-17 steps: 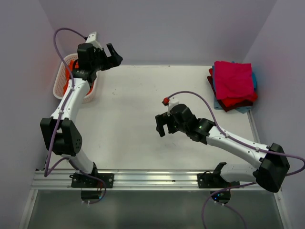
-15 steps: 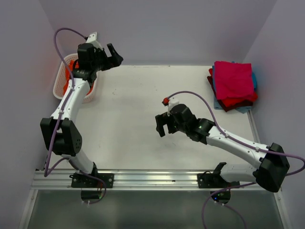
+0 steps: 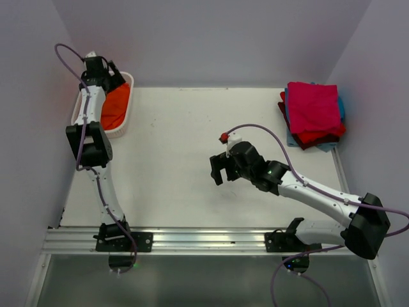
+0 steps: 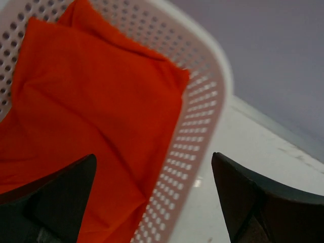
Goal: Fold and stack the t-shirts
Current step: Grab the tshirt from the pile
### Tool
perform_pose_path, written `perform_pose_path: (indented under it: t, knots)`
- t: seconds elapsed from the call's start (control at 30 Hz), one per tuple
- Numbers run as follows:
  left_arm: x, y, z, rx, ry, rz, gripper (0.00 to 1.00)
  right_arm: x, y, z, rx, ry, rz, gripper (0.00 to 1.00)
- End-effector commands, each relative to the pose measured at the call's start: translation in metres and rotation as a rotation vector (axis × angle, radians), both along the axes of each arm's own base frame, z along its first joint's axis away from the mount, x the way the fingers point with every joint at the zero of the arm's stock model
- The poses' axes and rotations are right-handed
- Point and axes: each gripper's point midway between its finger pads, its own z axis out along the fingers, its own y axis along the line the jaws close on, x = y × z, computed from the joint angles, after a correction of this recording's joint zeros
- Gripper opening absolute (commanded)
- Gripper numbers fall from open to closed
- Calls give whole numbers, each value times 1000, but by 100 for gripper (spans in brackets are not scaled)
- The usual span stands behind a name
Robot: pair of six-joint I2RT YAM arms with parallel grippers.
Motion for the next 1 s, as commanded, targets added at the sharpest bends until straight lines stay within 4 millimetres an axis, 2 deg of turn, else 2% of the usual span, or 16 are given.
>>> perform_pose_path:
  t: [0.0,0.2,0.23,0.27,0.4,0.47,0.5,0.53,0.6,0.63,0.73,0.77,0.8,0.83,0.93,0.97]
  knots:
    - [-23,29,-60,101,230,92,100,3,0,7,33,-29,-20,99]
    - [-37,46,-123,158,347,153,100,4,-2,4,10,-25,-27,99]
    - [-37,48,-120,169,350,157,100,3,-2,4,12,-23,-25,99]
    - [-39,48,-139,173,387,153,100,4,-1,4,12,-23,-25,99]
    - [-47,51,-165,188,459,150,99,3,0,4,14,-16,-20,99]
    - [-49,44,-176,180,470,109,69,4,0,4,14,-19,-23,99]
    - [-51,43,-182,172,480,96,42,4,0,4,14,-19,-23,99]
    - [-51,41,-182,165,478,93,0,4,0,4,13,-19,-24,99]
    - [-51,36,-174,142,451,80,0,4,1,4,12,-20,-21,99]
    - [-44,32,-162,133,404,70,0,4,1,3,9,-16,-20,99]
    - [-35,33,-87,129,238,103,0,4,3,-1,3,-11,-12,99]
    - [-34,33,-39,128,148,124,0,5,3,-1,4,-12,-12,99]
    - [-34,33,-9,129,91,134,0,5,4,-2,4,-9,-10,99]
    - [-39,32,43,133,-8,146,0,5,6,-3,4,-7,-5,99]
    - [-51,22,131,113,-207,140,0,7,10,-4,12,-4,7,99]
    - [-67,15,179,111,-309,126,0,6,13,-5,10,3,14,99]
